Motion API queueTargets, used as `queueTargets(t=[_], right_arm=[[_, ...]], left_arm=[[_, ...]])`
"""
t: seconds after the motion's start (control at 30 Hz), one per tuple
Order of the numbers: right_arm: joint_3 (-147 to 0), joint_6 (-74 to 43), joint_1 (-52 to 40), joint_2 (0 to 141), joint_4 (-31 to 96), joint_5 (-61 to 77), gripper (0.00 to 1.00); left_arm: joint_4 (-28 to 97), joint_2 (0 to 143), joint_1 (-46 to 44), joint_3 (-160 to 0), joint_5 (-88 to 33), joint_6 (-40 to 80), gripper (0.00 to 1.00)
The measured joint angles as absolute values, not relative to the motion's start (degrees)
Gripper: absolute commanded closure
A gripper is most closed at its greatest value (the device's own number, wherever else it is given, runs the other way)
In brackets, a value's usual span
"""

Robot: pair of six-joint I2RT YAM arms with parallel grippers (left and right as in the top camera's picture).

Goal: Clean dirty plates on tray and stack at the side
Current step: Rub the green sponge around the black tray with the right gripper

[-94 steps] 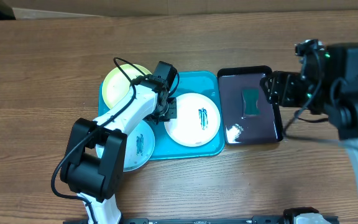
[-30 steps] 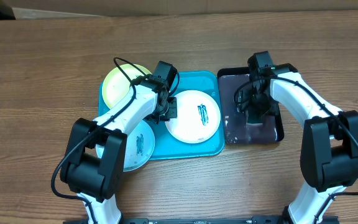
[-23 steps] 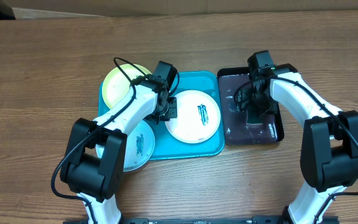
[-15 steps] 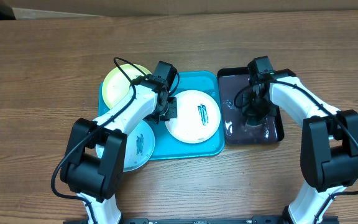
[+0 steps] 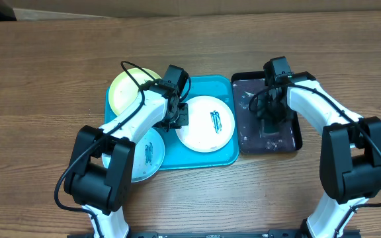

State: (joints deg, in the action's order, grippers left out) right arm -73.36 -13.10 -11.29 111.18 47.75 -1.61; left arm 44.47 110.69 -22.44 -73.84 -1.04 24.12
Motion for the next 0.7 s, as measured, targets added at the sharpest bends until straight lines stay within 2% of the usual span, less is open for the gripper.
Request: queueTargets(t=[0.03,0.07,0.1,0.13,0.27,0.37,0.43,0.5,0.53,0.57,0.6,0.63,0.67,0.7], right_arm=[[-73.4,-13.3,-11.3,111.2,47.6,-1.6,0.42],[-73.3,-13.3,-11.3,111.2,47.5,-1.6,0.18],[-73.3,-13.3,-11.3,111.2,47.6,-1.5,0.13],[-73.3,-13.3,-11.3,111.2,47.7,-1.5,0.12],[-73.3,-13.2,-11.2,111.2,48.8,-1.5,0.13],[-73.7,-13.2,-11.2,111.2,48.0,-1.5,0.21],[-74.1,-13.3,-11.2,111.2,47.0,-1.5,0.35],[-74.2,-13.4,-11.2,111.2,46.5,-1.5,0.41],[-74.2,-13.3,-11.2,111.2,46.2,-1.5,0.49],[-74.2,-13.4,-11.2,111.2,46.1,-1.5,0.59],[-74.2,-12.7,-11.1,111.2,46.0,-1.5,0.75],[-74.2,-13.5,-11.1,111.2,46.0,-1.5,0.83],[-74.2,-13.1,-11.1,111.2,46.1,-1.5,0.88],[-74.3,-13.3,-11.0,111.2,46.0,-1.6,0.88]], left_arm=[[44.5,110.7,-22.4,-73.8,-1.0,24.1,0.87],[44.4,110.7,-22.4,-73.8,-1.0,24.1,0.87],[44.4,110.7,-22.4,-73.8,-1.0,24.1,0.87],[44.5,110.7,-22.4,-73.8,-1.0,24.1,0.87],[44.3,110.7,-22.4,-73.8,-1.0,24.1,0.87],[44.2,110.7,-22.4,-73.8,-1.0,24.1,0.87],[44.2,110.7,-22.4,-73.8,-1.0,24.1,0.87],[44.2,110.7,-22.4,-73.8,-1.0,24.1,0.86],[44.2,110.7,-22.4,-73.8,-1.0,24.1,0.86],[44.2,110.7,-22.4,-73.8,-1.0,24.1,0.86],[44.2,110.7,-22.4,-73.8,-1.0,24.1,0.86],[44.2,110.7,-22.4,-73.8,-1.0,24.1,0.86],[44.2,110.7,-22.4,-73.8,-1.0,24.1,0.86],[44.2,110.7,-22.4,-73.8,-1.0,24.1,0.86]])
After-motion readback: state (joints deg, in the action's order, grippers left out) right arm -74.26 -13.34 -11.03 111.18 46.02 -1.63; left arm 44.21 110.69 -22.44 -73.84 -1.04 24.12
